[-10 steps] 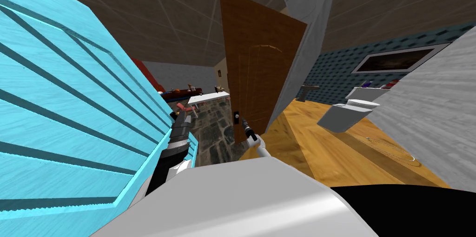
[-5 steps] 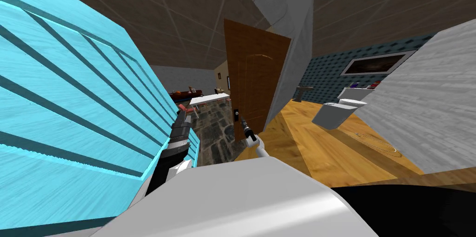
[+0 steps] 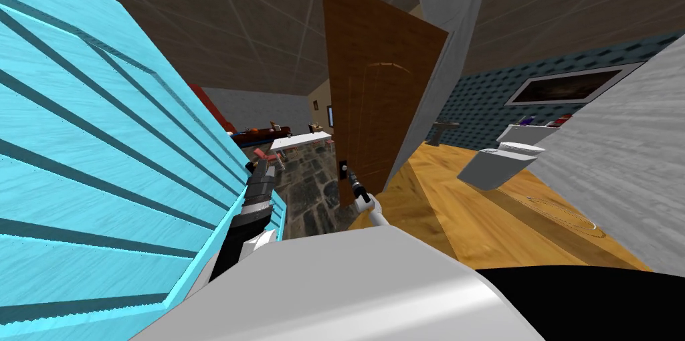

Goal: Push the door open

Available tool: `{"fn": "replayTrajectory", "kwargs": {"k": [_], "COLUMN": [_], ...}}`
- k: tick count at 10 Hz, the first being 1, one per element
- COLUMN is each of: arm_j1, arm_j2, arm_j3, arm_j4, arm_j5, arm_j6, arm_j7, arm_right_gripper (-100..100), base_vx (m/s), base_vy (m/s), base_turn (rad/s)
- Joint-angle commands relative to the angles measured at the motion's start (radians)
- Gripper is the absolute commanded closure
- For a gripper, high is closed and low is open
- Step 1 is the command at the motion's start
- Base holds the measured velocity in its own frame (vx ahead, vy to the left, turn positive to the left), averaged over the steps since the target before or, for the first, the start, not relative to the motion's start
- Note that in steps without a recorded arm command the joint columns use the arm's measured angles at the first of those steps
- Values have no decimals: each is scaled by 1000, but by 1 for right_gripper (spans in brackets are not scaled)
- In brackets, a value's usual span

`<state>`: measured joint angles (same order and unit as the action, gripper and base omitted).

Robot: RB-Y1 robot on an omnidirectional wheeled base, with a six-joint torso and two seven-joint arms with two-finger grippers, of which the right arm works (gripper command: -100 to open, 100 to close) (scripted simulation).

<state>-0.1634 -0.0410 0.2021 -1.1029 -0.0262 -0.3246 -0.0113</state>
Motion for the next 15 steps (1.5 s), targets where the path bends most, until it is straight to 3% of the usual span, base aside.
{"fn": "replayTrajectory", "kwargs": {"k": [1, 4, 5, 6, 11, 15], "arm_j1": [-1, -5, -5, -5, -5, -8], "arm_j2": [3, 22, 19, 19, 19, -5], "arm_j3": [-4, -11, -10, -10, -10, -45], "arm_j4": [2, 9, 9, 9, 9, 17], "arm_j5": [0, 0, 0, 0, 0, -5], "arm_j6": [-3, -10, -8, -8, -8, -7], "arm_j7": [1, 3, 3, 3, 3, 11], "arm_right_gripper": [-100, -100, -100, 100, 100, 100], "base_vx": [190, 168, 81, -13, -15, 127], "base_vy": [48, 47, 18, -1, -4, 76], "base_turn": [20, 18, 3, -4, 0, -38]}}
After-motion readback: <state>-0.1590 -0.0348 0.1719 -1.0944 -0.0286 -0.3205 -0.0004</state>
